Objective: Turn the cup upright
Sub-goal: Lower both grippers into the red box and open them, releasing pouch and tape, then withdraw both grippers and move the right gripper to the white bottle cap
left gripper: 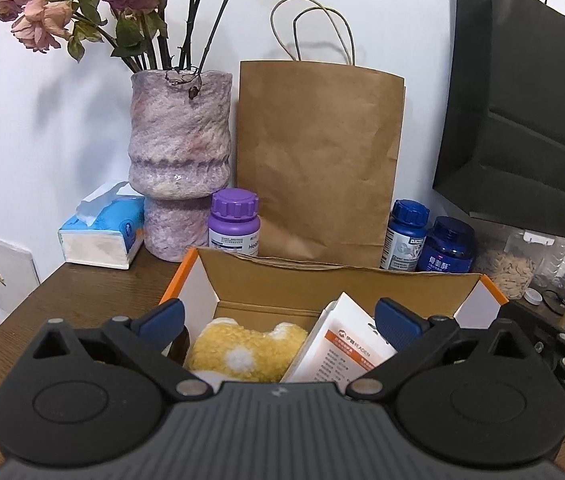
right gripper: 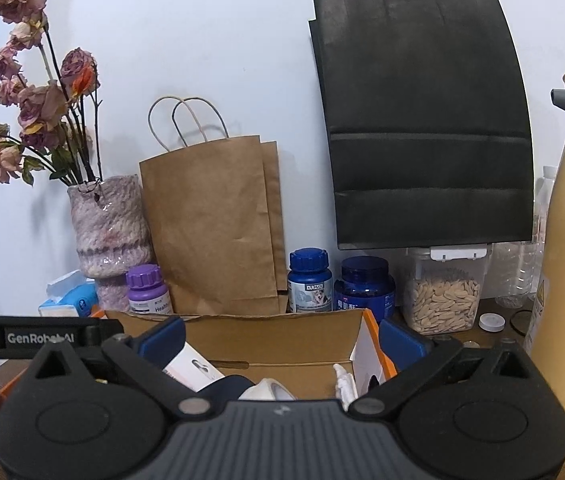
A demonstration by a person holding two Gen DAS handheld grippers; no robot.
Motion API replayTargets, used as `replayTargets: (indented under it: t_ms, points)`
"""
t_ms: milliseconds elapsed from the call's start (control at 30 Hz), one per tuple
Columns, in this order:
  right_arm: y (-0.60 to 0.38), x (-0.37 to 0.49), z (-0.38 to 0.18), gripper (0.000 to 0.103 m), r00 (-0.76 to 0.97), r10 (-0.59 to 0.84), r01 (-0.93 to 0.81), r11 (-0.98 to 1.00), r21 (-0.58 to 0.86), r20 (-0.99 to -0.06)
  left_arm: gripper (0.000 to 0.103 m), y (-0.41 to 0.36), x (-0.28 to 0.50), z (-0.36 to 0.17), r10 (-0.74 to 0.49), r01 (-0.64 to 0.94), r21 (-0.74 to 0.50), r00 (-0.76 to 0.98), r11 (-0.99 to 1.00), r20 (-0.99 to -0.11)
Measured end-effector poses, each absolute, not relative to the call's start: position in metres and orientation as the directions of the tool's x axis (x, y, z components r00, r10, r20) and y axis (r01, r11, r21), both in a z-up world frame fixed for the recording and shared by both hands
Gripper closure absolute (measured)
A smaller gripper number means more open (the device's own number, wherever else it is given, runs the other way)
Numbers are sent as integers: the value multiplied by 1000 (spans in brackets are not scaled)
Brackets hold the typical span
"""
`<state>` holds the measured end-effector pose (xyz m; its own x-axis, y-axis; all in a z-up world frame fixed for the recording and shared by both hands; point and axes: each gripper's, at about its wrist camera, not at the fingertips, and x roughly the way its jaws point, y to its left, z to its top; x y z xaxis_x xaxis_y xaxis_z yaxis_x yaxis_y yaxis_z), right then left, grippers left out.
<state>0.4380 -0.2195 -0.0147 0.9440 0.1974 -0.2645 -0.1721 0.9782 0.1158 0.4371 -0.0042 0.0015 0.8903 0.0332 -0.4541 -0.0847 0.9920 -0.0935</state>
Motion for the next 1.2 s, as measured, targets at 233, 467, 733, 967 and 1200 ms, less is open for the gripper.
replayTargets:
  t_ms: [233, 467, 733, 967, 1200]
  points:
    - [-219, 432, -12, 0, 944, 208, -184, 976, 113, -258, 0, -2, 427, 8, 46, -96, -94, 899, 991, -435]
    - [-222, 414, -3, 0, 948, 214, -193, 975, 107, -238, 0, 3, 404, 15, 43, -91, -97, 910, 991, -412]
    - [-225, 384, 1, 0, 944, 232, -219, 973, 77, -233, 0, 8, 372, 16, 38, -78, -84, 915, 993, -401]
    - [-229, 359, -4, 0, 938, 243, -236, 970, 57, -247, 0, 16, 346, 7, 31, -65, -71, 913, 995, -406]
    - [-226, 335, -19, 0, 923, 252, -254, 967, 32, -291, 0, 24, 318, -1, 38, -66, -55, 908, 996, -417]
